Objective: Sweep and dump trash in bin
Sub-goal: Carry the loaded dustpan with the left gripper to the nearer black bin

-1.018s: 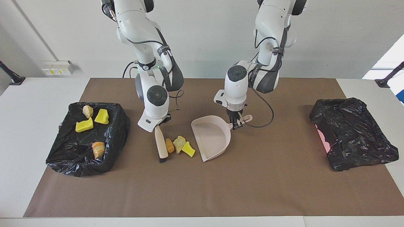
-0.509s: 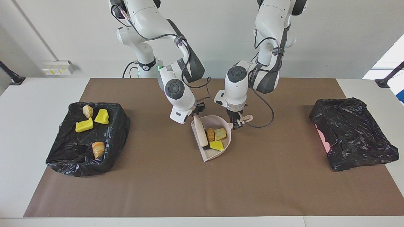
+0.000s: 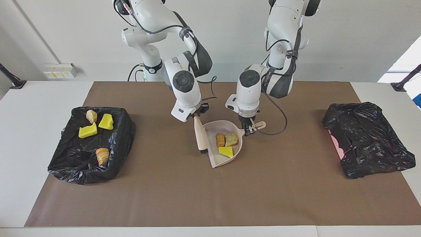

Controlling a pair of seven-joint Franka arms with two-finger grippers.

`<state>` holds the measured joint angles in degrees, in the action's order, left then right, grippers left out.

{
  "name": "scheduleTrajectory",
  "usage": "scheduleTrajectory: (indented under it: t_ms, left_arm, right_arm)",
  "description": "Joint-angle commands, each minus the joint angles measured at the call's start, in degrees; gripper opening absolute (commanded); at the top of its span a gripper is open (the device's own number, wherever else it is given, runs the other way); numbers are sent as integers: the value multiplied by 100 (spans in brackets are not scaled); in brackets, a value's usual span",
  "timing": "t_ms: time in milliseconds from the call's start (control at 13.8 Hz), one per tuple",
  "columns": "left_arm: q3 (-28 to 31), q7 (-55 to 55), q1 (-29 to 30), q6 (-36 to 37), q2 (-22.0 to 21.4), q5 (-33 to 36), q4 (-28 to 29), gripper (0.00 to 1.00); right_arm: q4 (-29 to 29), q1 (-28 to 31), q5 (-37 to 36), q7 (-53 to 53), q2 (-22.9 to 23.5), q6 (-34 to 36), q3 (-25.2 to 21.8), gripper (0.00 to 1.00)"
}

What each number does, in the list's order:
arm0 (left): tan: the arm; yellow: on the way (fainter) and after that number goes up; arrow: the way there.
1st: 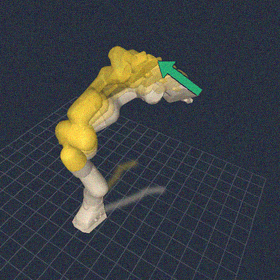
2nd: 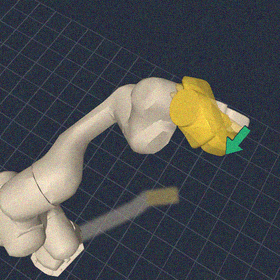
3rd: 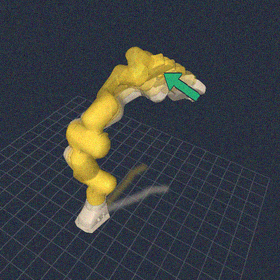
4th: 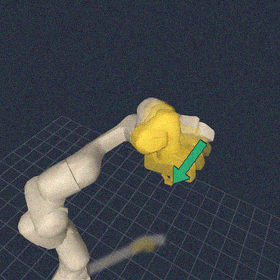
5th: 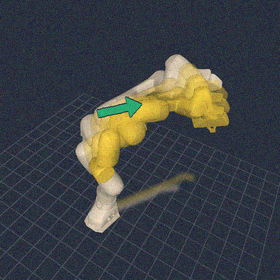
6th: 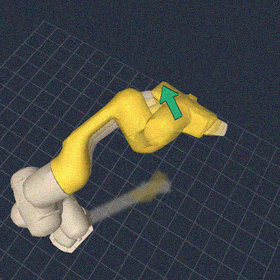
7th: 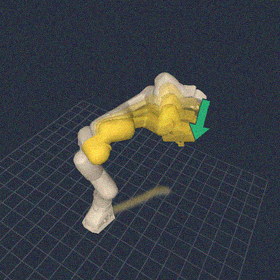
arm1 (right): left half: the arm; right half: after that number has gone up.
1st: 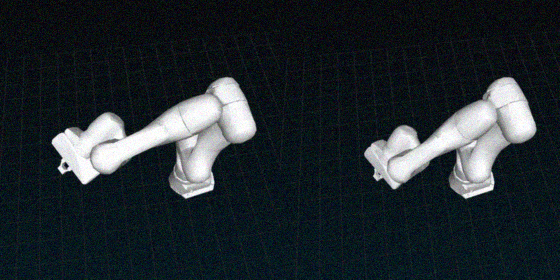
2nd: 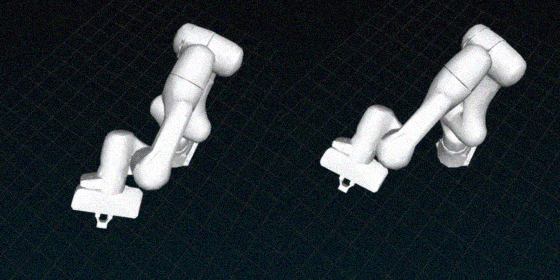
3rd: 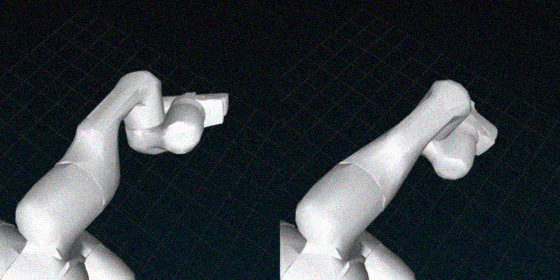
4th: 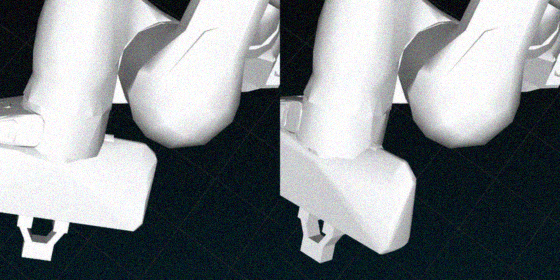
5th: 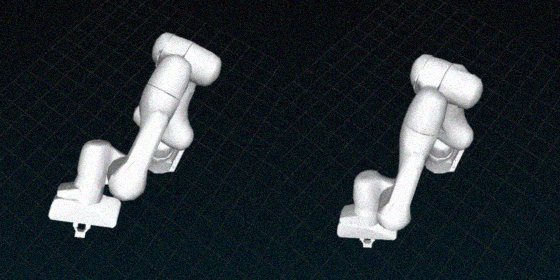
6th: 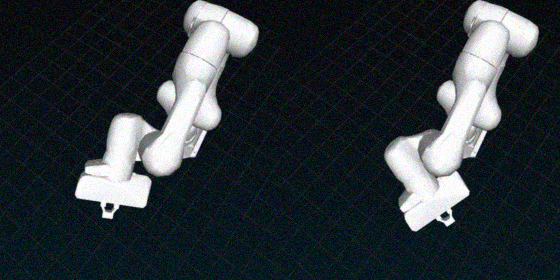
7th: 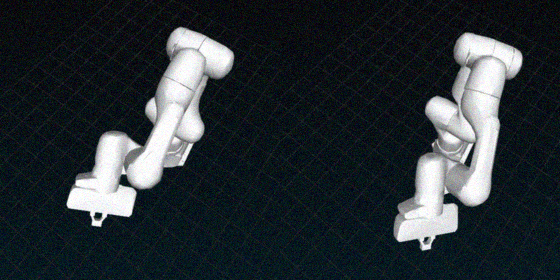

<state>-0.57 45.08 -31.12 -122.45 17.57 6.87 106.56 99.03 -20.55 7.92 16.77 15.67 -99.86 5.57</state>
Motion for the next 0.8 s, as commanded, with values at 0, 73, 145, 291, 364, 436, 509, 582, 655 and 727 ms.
scheduleTrajectory:
  t_ms: [0, 73, 145, 291, 364, 436, 509, 582, 655, 727]
  left_arm:
    - [4, 474, 254, -34, -148, 34, 76, 0]
    - [4, 667, 360, 27, -270, 25, 76, 0]
    - [4, 852, 465, 80, -402, 25, 76, 0]
    - [13, 1142, 781, 150, -631, 25, 76, 0]
    - [13, 1378, 957, 212, -763, 25, 58, 0]
    - [5, 1677, 1202, 282, -920, 25, 58, 0]
    - [4, 1993, 1361, 465, -1061, 25, 58, 0]
    - [4, 2240, 1546, 632, -1176, 8, 58, 0]
    - [-4, 2442, 1800, 695, -1281, -10, 41, 0]
    - [4, 2662, 2046, 704, -1378, -158, 40, 0]
  right_arm:
    - [283, 217, -255, 554, -608, 195, 6, 0]
    - [336, 279, -378, 643, -775, 221, 14, 0]
    - [371, 280, -405, 670, -881, 317, 6, 0]
    - [398, 271, -493, 871, -1057, 450, 14, 0]
    - [433, 271, -510, 951, -1162, 537, 32, 0]
    - [485, 245, -502, 986, -1285, 634, 32, 0]
    - [642, 210, -502, 1082, -1451, 669, 41, 0]
    - [835, 140, -493, 1283, -1592, 626, 58, 0]
    - [1064, -70, -415, 1503, -1759, 556, 58, 0]
    - [1275, -211, -388, 1627, -1909, 477, 58, 0]
